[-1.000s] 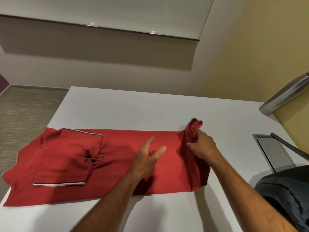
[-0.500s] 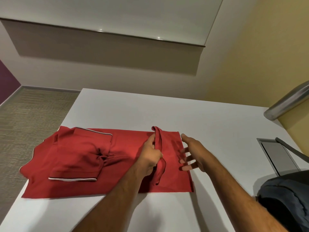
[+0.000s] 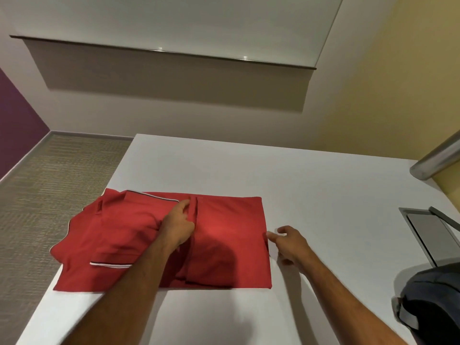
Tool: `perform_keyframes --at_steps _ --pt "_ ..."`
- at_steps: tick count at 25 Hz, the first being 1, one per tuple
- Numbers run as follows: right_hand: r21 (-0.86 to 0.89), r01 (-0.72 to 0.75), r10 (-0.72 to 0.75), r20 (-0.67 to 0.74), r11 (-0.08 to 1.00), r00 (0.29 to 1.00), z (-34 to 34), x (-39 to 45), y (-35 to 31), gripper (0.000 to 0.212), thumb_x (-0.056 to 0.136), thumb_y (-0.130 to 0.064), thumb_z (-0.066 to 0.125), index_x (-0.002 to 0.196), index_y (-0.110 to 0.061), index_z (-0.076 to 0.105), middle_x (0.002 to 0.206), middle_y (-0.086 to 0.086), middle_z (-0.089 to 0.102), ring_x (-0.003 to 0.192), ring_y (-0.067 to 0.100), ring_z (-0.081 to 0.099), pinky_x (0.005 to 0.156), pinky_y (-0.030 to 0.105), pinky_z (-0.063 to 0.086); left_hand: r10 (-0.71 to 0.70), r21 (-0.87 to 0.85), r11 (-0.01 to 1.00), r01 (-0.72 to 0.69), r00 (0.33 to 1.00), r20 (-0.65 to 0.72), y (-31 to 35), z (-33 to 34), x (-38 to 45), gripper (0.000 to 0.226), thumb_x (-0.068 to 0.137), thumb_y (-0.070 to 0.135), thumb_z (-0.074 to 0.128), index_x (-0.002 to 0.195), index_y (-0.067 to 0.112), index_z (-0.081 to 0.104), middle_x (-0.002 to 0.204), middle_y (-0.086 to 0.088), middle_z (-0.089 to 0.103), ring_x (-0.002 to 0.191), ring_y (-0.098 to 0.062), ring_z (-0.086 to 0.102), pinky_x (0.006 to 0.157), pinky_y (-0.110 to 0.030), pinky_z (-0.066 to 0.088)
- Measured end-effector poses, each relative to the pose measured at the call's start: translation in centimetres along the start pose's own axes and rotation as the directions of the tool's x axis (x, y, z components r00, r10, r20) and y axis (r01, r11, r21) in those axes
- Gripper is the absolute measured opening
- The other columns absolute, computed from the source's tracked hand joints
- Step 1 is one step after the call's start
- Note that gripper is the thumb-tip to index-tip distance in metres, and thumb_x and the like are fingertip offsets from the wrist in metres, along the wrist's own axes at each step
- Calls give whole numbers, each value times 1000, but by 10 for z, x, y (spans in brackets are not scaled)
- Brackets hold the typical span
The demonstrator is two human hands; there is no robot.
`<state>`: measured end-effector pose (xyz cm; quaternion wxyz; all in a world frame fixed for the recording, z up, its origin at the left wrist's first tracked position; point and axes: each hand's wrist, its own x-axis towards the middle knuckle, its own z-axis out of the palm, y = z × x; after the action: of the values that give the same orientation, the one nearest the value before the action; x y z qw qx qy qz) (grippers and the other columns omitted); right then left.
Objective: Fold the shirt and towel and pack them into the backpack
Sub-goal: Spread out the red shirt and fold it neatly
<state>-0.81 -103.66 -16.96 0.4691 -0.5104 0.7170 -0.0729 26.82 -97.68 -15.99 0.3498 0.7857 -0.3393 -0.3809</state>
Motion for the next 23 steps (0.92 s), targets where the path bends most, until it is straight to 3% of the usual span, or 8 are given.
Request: perform_keyframes --at_steps 2,4,6,9,11,15,20,23 --pt "34 14 -14 11 999 1000 12 5 -1 63 83 -46 70 134 -16 47 118 9 63 88 23 66 70 35 57 253 410 892 -187 961 -111 -15 1 -4 57 76 10 64 132 18 57 117 -10 66 105 -34 62 90 -42 54" --pt "101 8 -9 15 995 1000 22 10 -4 64 80 -42 74 132 -15 48 116 6 63 94 23 66 79 39 58 503 606 686 -402 864 4 -34 14 -8 54 79 35 63 128 12 61 119 -12 66 107 -37 62 90 -46 54" --pt "91 25 -24 -13 996 1000 30 17 -6 61 78 -38 76 128 -15 49 116 5 63 99 23 65 89 42 56 475 715 521 -466 854 211 -49 28 -12 73 79 63 48 133 14 59 129 -13 62 117 -36 60 93 -51 53" --pt "82 20 -20 0 996 1000 38 25 -5 46 75 -25 80 112 -16 54 108 4 66 97 25 66 92 45 54 303 820 392 -417 900 313 -69 36 -13 94 79 85 24 140 21 54 142 -12 54 131 -34 52 101 -59 42" --pt "120 0 -3 19 993 1000 39 30 0 42 70 -16 79 107 -15 58 104 5 69 94 26 68 89 46 56 253 821 385 -421 904 345 -75 36 -11 98 79 87 11 143 25 49 148 -10 49 136 -33 47 105 -62 35" --pt "150 -13 12 11 989 1000 26 38 12 40 65 -10 71 103 -19 62 96 7 72 84 28 71 79 47 60 238 824 384 -418 906 349 -66 47 -21 92 77 85 21 141 26 52 146 -10 50 133 -33 50 101 -67 38" --pt "184 -79 88 -40 980 995 -24 45 49 40 60 -6 71 98 -18 64 89 12 74 79 32 72 76 53 60 257 780 376 -500 865 431 -39 92 -45 88 88 73 34 156 31 -2 165 -6 -7 152 -29 -4 116 -60 -4" --pt "195 -102 127 -118 975 985 -62 38 72 33 69 2 70 99 -13 66 90 15 73 78 33 72 77 51 60 344 713 391 -582 811 473 -35 127 -61 85 85 62 50 156 30 17 164 -11 14 149 -35 18 116 -60 10"
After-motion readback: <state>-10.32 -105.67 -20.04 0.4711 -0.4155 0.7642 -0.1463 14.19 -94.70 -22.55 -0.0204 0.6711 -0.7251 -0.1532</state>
